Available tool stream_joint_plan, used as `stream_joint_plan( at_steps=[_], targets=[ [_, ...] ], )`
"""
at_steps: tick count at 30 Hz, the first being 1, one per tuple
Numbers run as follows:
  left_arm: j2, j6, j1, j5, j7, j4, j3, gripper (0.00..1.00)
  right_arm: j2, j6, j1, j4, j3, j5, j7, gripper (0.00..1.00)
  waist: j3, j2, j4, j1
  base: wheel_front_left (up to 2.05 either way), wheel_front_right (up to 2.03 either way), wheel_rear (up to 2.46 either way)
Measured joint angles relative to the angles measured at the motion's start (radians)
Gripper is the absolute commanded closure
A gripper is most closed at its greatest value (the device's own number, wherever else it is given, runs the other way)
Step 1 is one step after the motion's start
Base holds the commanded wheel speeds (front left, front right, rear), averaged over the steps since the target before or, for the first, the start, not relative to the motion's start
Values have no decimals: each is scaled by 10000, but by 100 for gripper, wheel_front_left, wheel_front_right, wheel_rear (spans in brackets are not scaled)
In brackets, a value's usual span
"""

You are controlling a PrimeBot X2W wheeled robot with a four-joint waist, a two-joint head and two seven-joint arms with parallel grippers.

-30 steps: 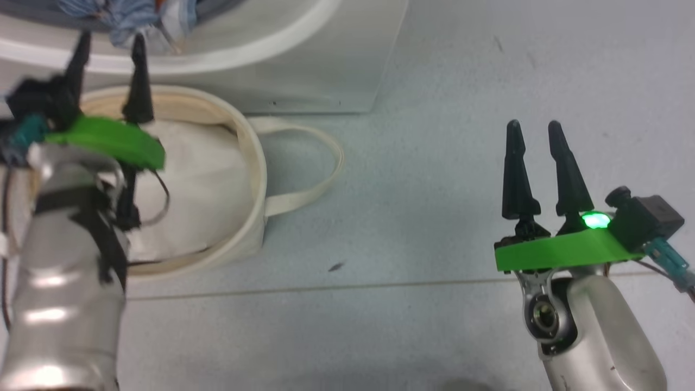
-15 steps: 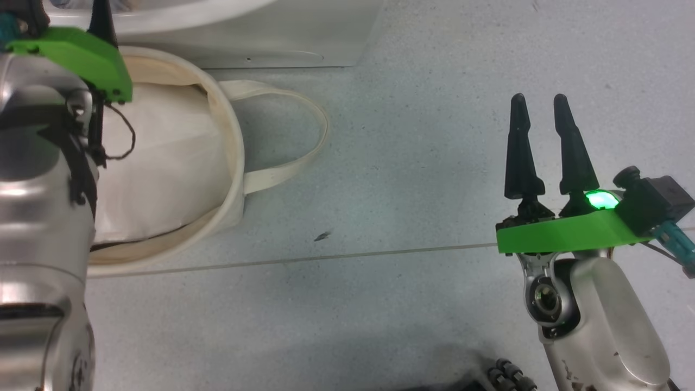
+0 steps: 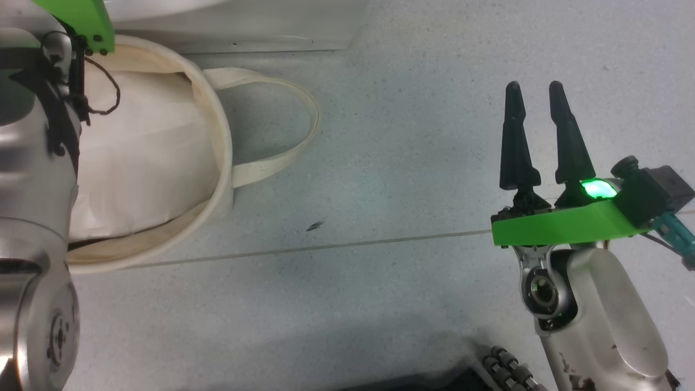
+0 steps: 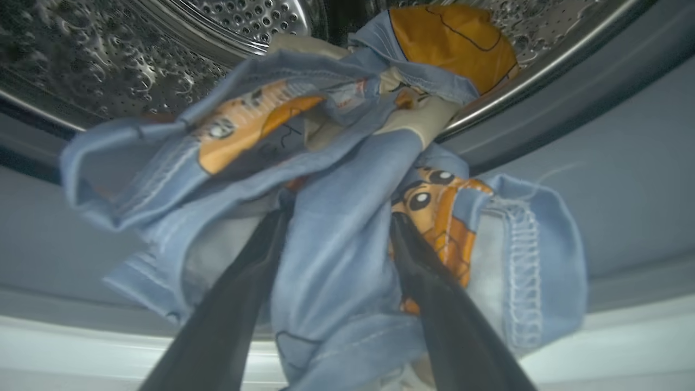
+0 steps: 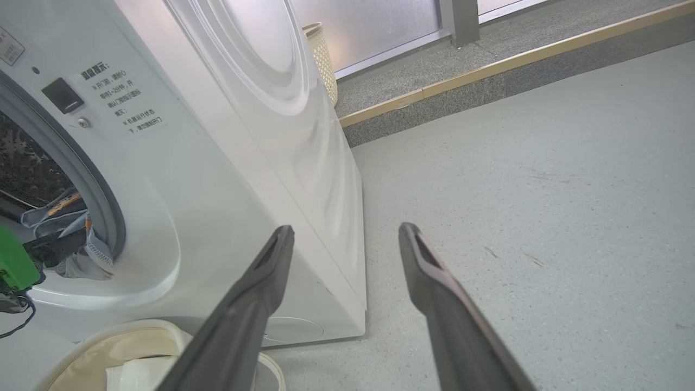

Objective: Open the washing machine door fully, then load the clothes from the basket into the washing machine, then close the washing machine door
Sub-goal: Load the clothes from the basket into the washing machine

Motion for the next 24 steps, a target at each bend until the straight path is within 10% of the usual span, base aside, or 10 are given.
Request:
stream_joint_plan(
  at_steps=[4,6,24],
  targets=[
    [12,-6,-151,-125,322,40,-12,0,0,0,-84,-46,40,54,0,0,93,0,-73,-1,0,0,0],
    [12,-19,-193,-161,345,58,-15,100,0,0,-83,-46,40,54,0,0,115,0,-84,0,0,0,0],
    [815,625,-1221,-803,-491,-2568,598,100,0,0,-184,-192,272,146,0,0,743,0,-396,0,0,0,0]
  ],
)
